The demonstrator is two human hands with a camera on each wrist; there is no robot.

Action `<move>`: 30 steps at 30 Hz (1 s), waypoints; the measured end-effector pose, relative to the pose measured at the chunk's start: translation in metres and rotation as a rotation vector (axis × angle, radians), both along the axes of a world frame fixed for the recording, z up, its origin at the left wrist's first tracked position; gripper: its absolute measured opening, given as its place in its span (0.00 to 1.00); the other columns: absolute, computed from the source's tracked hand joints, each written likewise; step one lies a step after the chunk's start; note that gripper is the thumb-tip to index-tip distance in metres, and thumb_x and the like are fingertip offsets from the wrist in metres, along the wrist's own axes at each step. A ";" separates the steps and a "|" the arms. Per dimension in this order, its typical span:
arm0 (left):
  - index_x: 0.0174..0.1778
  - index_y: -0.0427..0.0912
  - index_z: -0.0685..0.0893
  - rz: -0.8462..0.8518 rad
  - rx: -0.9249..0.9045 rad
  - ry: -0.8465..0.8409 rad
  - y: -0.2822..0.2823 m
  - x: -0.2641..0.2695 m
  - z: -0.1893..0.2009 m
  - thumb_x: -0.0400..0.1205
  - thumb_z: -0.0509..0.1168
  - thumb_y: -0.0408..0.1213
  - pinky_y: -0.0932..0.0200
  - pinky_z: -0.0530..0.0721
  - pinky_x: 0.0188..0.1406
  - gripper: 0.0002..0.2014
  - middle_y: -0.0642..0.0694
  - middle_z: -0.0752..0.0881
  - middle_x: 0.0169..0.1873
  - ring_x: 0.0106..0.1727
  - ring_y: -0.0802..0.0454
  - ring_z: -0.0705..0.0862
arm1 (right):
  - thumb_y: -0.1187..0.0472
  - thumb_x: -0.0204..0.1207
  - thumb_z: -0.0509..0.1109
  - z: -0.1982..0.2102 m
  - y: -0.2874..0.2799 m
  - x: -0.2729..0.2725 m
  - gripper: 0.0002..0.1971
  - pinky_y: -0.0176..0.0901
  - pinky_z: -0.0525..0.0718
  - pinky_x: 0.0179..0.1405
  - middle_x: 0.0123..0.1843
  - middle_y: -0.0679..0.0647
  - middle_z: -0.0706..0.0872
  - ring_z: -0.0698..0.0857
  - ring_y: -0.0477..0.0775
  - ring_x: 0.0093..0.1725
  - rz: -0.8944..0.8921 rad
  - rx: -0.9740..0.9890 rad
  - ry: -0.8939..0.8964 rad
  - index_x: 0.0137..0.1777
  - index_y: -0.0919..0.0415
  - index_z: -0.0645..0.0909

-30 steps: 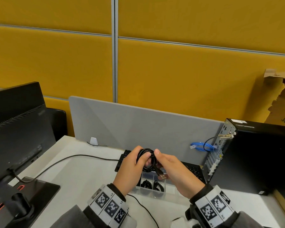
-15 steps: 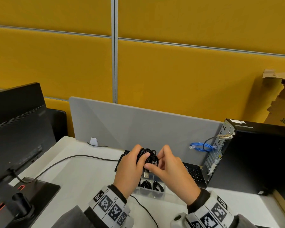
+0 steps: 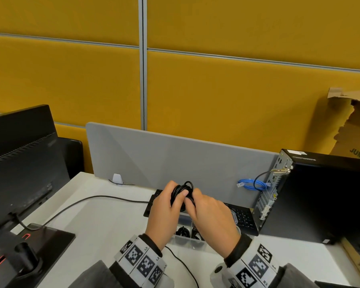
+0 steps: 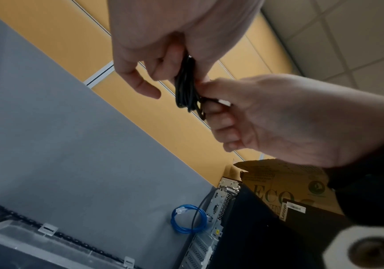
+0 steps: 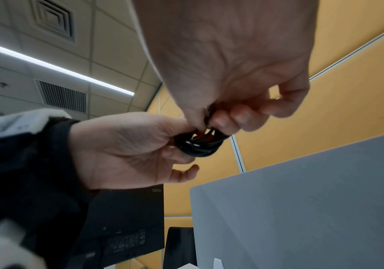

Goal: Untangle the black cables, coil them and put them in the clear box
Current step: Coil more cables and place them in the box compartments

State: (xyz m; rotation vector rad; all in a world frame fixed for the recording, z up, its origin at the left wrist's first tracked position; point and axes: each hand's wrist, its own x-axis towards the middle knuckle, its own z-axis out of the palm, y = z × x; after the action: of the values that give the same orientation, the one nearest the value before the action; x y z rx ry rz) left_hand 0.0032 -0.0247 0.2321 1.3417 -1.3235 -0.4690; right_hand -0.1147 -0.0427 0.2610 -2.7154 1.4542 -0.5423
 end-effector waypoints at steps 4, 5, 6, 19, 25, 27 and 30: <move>0.37 0.48 0.78 0.000 -0.005 0.042 -0.002 0.014 0.002 0.83 0.61 0.39 0.73 0.75 0.34 0.08 0.55 0.81 0.27 0.33 0.66 0.81 | 0.51 0.85 0.54 0.007 0.004 -0.011 0.17 0.38 0.68 0.29 0.27 0.46 0.72 0.70 0.43 0.26 0.151 0.330 -0.270 0.34 0.53 0.69; 0.37 0.50 0.78 -0.004 0.000 0.033 -0.002 0.016 0.001 0.83 0.61 0.39 0.73 0.76 0.34 0.08 0.55 0.81 0.28 0.34 0.67 0.81 | 0.53 0.84 0.56 0.010 0.004 -0.015 0.19 0.36 0.67 0.29 0.25 0.46 0.70 0.68 0.42 0.24 0.170 0.427 -0.358 0.30 0.53 0.67; 0.38 0.52 0.78 -0.005 0.007 0.017 -0.002 0.016 -0.001 0.83 0.61 0.41 0.71 0.78 0.36 0.08 0.55 0.82 0.29 0.35 0.66 0.82 | 0.55 0.84 0.57 0.012 0.004 -0.019 0.20 0.36 0.69 0.31 0.24 0.46 0.70 0.68 0.41 0.24 0.183 0.502 -0.420 0.28 0.54 0.67; 0.55 0.51 0.78 -0.355 0.184 0.060 0.001 0.015 0.010 0.84 0.58 0.34 0.63 0.78 0.57 0.08 0.54 0.84 0.44 0.47 0.66 0.82 | 0.66 0.84 0.53 0.014 -0.008 -0.028 0.13 0.32 0.75 0.45 0.38 0.42 0.83 0.77 0.35 0.37 0.271 0.707 -0.429 0.53 0.58 0.79; 0.46 0.46 0.77 -0.096 0.064 0.162 -0.005 -0.001 0.003 0.83 0.60 0.40 0.73 0.78 0.39 0.03 0.53 0.82 0.37 0.36 0.70 0.81 | 0.51 0.84 0.55 0.006 -0.002 -0.011 0.12 0.50 0.82 0.54 0.47 0.50 0.86 0.83 0.49 0.48 0.168 0.468 -0.424 0.51 0.54 0.78; 0.45 0.43 0.76 -0.015 0.062 0.226 -0.008 -0.001 0.004 0.83 0.59 0.42 0.71 0.78 0.37 0.06 0.51 0.81 0.34 0.32 0.67 0.80 | 0.50 0.85 0.54 0.003 0.000 -0.008 0.10 0.44 0.82 0.47 0.42 0.44 0.86 0.82 0.43 0.42 0.176 0.372 -0.430 0.46 0.48 0.75; 0.41 0.41 0.74 0.039 0.060 0.288 -0.010 -0.001 0.002 0.84 0.57 0.42 0.65 0.77 0.35 0.10 0.49 0.79 0.29 0.27 0.63 0.78 | 0.55 0.86 0.53 0.008 0.003 -0.008 0.11 0.31 0.74 0.36 0.30 0.32 0.80 0.78 0.35 0.32 0.219 0.324 -0.386 0.41 0.45 0.71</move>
State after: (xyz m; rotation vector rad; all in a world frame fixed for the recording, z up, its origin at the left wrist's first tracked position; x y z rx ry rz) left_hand 0.0018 -0.0348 0.2341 1.2918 -1.0518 -0.6535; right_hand -0.1231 -0.0400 0.2688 -2.3156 1.0333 -0.6998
